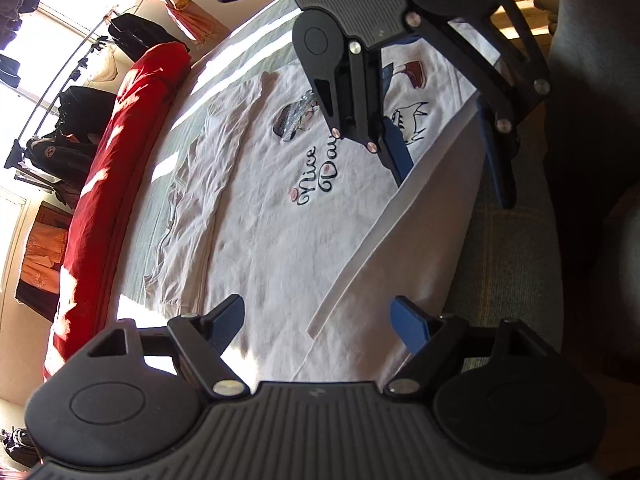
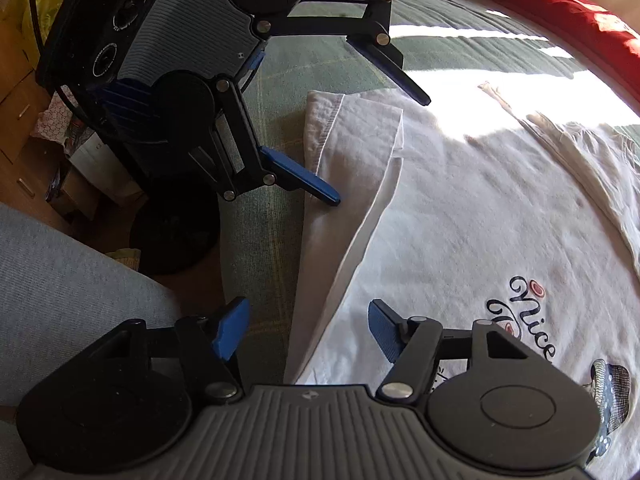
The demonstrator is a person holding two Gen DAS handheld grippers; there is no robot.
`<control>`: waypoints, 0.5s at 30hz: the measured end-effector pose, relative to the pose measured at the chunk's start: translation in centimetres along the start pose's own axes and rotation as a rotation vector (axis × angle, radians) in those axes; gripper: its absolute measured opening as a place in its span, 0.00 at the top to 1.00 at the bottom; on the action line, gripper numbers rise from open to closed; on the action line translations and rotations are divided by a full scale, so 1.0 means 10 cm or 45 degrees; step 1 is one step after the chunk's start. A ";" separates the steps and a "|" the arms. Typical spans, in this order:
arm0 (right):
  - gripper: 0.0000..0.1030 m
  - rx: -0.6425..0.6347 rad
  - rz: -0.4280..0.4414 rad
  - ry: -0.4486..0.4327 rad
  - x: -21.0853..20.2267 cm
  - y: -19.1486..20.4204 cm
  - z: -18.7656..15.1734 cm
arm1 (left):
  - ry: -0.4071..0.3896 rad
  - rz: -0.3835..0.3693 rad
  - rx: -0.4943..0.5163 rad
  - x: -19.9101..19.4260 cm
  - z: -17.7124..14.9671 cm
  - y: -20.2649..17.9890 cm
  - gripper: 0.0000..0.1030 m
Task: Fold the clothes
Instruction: 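Grasp the shirt's side edge with the right gripper while the left gripper grasps beside it, then lift the held edge and fold it over the shirt body with both grippers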
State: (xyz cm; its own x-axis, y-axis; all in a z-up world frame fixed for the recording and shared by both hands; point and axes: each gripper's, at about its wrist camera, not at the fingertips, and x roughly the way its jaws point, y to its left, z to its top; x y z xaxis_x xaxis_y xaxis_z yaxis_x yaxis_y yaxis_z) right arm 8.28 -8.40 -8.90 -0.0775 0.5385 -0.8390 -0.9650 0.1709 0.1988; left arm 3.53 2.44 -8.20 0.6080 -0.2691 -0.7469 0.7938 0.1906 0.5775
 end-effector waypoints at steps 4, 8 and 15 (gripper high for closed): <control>0.83 -0.064 0.014 0.014 0.01 -0.01 0.06 | 0.002 -0.242 0.009 0.05 0.10 0.21 0.22; 0.93 -0.242 -0.013 0.007 -0.06 0.17 0.08 | -0.032 -0.466 0.102 0.13 0.25 0.37 0.22; 0.96 -0.343 -0.045 -0.008 -0.09 0.36 0.07 | 0.022 -0.834 0.316 0.38 0.45 0.40 0.37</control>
State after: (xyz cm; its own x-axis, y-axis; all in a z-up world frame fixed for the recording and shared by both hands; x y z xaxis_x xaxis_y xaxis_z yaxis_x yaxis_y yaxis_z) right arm 5.10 -7.73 -7.07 -0.0416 0.5414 -0.8398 -0.9990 -0.0352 0.0268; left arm 8.94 -2.05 -7.32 0.0068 -0.2399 -0.9708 0.9717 -0.2277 0.0631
